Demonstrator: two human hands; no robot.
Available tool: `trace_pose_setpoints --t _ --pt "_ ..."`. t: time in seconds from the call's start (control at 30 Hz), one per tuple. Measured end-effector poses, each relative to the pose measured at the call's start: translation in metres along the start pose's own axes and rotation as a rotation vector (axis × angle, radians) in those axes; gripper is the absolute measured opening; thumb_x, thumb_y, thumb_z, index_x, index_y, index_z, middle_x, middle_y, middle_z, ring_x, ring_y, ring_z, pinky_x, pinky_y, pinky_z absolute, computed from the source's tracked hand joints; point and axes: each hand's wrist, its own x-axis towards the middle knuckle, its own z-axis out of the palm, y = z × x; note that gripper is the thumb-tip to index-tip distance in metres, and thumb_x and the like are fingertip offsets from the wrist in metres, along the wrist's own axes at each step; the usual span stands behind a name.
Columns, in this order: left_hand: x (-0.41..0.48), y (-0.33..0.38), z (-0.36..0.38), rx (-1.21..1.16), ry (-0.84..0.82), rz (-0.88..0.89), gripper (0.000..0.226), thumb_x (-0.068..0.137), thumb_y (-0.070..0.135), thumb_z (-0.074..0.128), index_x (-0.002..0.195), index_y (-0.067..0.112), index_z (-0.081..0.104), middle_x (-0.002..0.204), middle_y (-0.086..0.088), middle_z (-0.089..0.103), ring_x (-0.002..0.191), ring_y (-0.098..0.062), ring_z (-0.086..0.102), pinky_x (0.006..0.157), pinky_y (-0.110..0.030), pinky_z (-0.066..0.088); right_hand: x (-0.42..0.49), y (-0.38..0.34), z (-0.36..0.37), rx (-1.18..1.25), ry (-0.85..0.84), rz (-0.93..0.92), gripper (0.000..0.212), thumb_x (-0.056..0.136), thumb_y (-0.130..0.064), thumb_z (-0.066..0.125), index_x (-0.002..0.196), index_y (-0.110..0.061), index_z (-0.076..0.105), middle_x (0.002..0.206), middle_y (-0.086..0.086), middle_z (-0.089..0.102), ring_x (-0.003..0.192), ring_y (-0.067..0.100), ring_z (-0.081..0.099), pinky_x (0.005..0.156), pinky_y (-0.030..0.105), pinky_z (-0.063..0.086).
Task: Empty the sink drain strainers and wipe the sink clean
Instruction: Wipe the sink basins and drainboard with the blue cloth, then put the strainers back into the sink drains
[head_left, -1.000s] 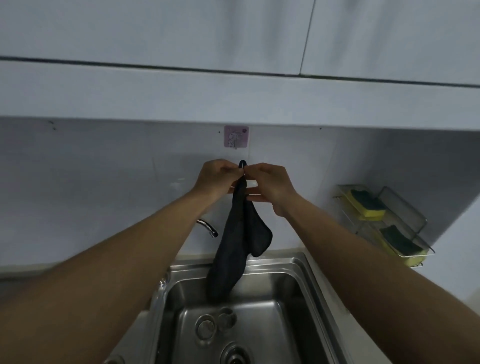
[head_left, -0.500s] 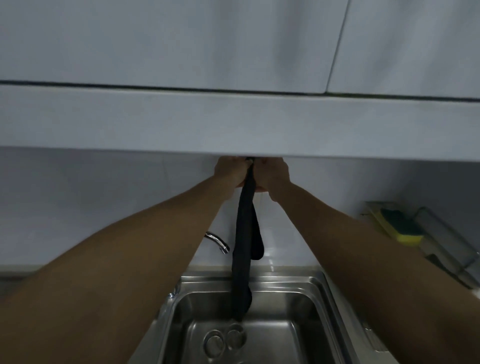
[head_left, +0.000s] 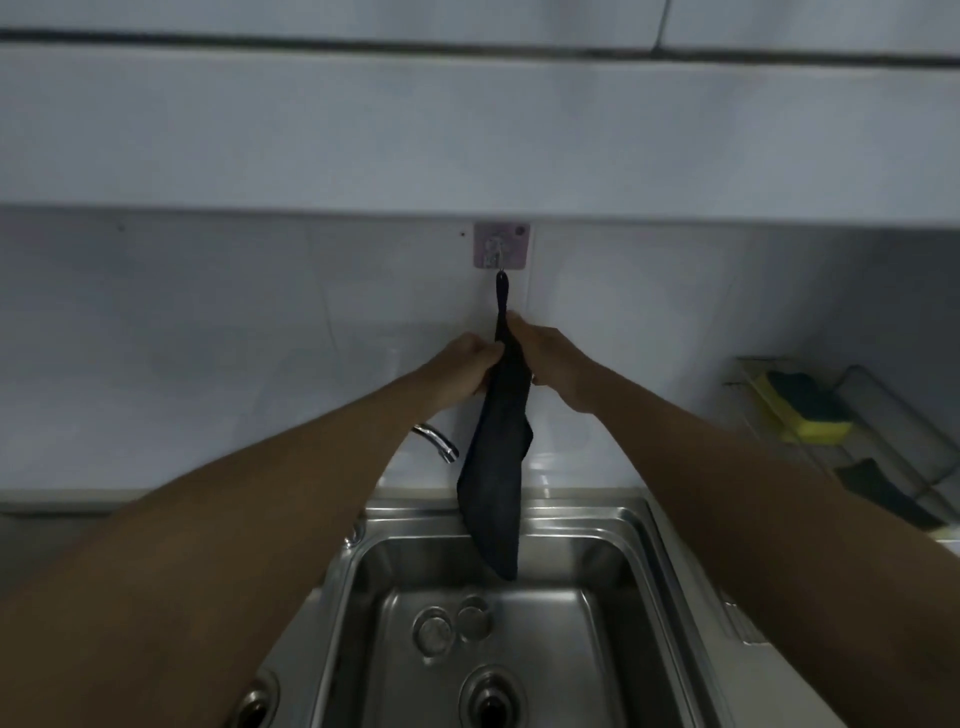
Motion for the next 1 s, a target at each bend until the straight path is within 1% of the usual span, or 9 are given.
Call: trace_pose_setpoints --t 0.1,0.2,0.3,0.37,0.43,0.53,0.6,0.83,1.0 --pt "-0.013 -0.018 0.003 0.159 -0.043 -0.007 0.028 0.106 0.037 0.039 0.102 0.017 0.058 0.093 0.005 0.059 0.081 -0.007 0.057 0.071 -0.021 0.044 -0.005 0.019 -0.004 -0.051 0.013 -0.020 0.054 0.094 -0.071 0.042 0.105 -0.024 0.066 0.097 -0.008 0.066 0.087 0.008 0.062 0.068 0.021 0.048" --pt "-0.023 -0.020 0.000 0.387 0.069 0.035 0.033 0.106 0.041 0.036 0.083 0.023 0.051 0.086 0.003 0.056 0.079 -0.013 0.053 0.066 -0.028 0.039 -0.008 0.022 -0.004 -0.264 0.177 -0.100 0.061 0.094 -0.066 0.048 0.088 -0.007 0.065 0.082 0.006 0.064 0.074 0.018 0.060 0.065 0.029 0.044" --pt "-0.030 -0.017 0.001 0.522 0.155 0.043 0.030 0.106 0.038 0.036 0.091 0.015 0.049 0.089 -0.001 0.054 0.083 -0.018 0.052 0.070 -0.030 0.036 -0.014 0.017 0.000 -0.448 0.272 -0.133 0.053 0.097 -0.060 0.047 0.081 -0.010 0.060 0.074 0.002 0.058 0.069 0.017 0.055 0.056 0.027 0.037" --pt "-0.034 -0.015 0.004 0.571 0.153 0.034 0.023 0.105 0.027 0.040 0.095 0.009 0.049 0.098 -0.007 0.055 0.091 -0.024 0.055 0.074 -0.030 0.038 -0.017 0.019 0.002 -0.477 0.236 -0.115 0.040 0.100 -0.047 0.051 0.103 -0.010 0.064 0.094 0.002 0.062 0.082 0.016 0.055 0.063 0.026 0.039" --pt "-0.039 -0.016 0.007 0.572 0.128 0.019 0.018 0.102 0.015 0.044 0.106 0.002 0.055 0.109 -0.015 0.059 0.103 -0.032 0.058 0.082 -0.032 0.044 -0.023 0.026 0.003 -0.438 0.188 -0.084 0.035 0.101 -0.032 0.053 0.130 -0.013 0.057 0.122 0.005 0.061 0.104 0.019 0.057 0.082 0.023 0.041" --pt "-0.054 -0.021 0.009 0.552 0.120 0.009 0.037 0.100 0.016 0.050 0.134 0.002 0.050 0.130 -0.015 0.055 0.119 -0.031 0.055 0.095 -0.025 0.039 -0.038 0.042 0.008 -0.332 0.155 -0.125 0.047 0.102 -0.027 0.053 0.146 -0.015 0.044 0.142 0.007 0.053 0.126 0.022 0.051 0.102 0.023 0.038" --pt "-0.067 -0.029 0.010 0.556 0.138 0.013 0.042 0.099 0.017 0.053 0.139 0.006 0.048 0.132 -0.013 0.052 0.119 -0.029 0.054 0.094 -0.022 0.037 -0.046 0.055 0.012 -0.318 0.163 -0.145 0.053 0.101 -0.030 0.055 0.150 -0.016 0.040 0.147 0.008 0.048 0.132 0.023 0.048 0.106 0.022 0.032" --pt "-0.117 -0.080 0.027 0.503 0.297 0.075 0.018 0.092 0.013 0.056 0.108 0.013 0.066 0.098 -0.006 0.064 0.083 -0.019 0.058 0.085 -0.035 0.052 -0.065 0.113 0.050 -0.329 0.159 -0.169 0.041 0.095 -0.031 0.063 0.133 -0.017 0.057 0.120 0.005 0.065 0.105 0.023 0.064 0.092 0.027 0.047" --pt "-0.147 -0.133 0.047 0.525 0.283 -0.081 0.022 0.092 0.014 0.057 0.111 0.009 0.067 0.104 -0.010 0.064 0.089 -0.025 0.062 0.085 -0.031 0.049 -0.079 0.169 0.095 -0.360 0.089 -0.093 0.036 0.093 -0.032 0.065 0.126 -0.018 0.062 0.095 -0.002 0.065 0.098 0.023 0.065 0.082 0.024 0.044"
